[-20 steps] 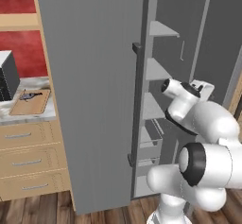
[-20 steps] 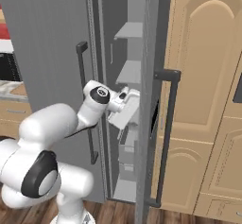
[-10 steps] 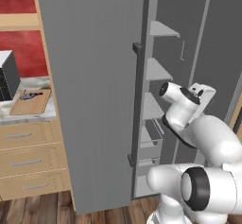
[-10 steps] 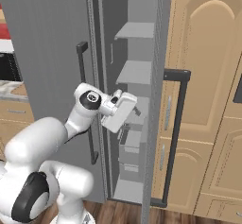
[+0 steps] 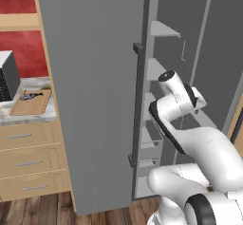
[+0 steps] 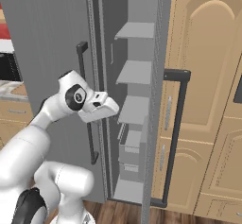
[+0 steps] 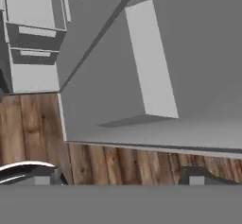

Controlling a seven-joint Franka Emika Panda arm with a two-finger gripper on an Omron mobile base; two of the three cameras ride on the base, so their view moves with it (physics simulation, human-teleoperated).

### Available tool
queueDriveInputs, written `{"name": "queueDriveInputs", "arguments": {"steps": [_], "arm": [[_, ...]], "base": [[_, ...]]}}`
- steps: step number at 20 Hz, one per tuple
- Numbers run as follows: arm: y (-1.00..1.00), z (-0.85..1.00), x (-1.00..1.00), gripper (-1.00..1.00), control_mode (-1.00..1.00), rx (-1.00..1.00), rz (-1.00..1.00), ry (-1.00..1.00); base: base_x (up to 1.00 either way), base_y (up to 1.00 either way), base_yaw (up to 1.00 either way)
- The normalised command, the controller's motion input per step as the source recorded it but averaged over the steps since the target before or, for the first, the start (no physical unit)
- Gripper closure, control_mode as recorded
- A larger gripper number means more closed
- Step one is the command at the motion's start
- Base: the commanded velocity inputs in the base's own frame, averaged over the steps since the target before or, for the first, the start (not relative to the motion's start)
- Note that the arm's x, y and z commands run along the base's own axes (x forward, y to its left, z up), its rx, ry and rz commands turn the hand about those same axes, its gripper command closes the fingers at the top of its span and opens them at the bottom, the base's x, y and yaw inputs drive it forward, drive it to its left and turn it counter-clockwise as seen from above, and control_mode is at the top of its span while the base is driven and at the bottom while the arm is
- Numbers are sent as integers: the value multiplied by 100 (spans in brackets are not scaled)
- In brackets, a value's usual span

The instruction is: Retrieve a lemon from the fridge and place it on the cutting board with the fish.

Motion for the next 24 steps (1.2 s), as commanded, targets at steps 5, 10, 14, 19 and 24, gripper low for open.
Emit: {"name": "queueDriveInputs", "arguments": {"steps": [5,10,14,19,24], "arm": [[95,4,0,-100,-100,64,-25,-49],[69,9,-7,-100,-100,21,-4,-54],[11,49,1,-100,-100,-4,20,-21],[10,66,21,-100,-100,-9,16,0],[38,4,40,-100,-100,-1,4,1]], "base": [[0,0,0],[0,0,0],[0,0,0],[0,0,0],[0,0,0]]}}
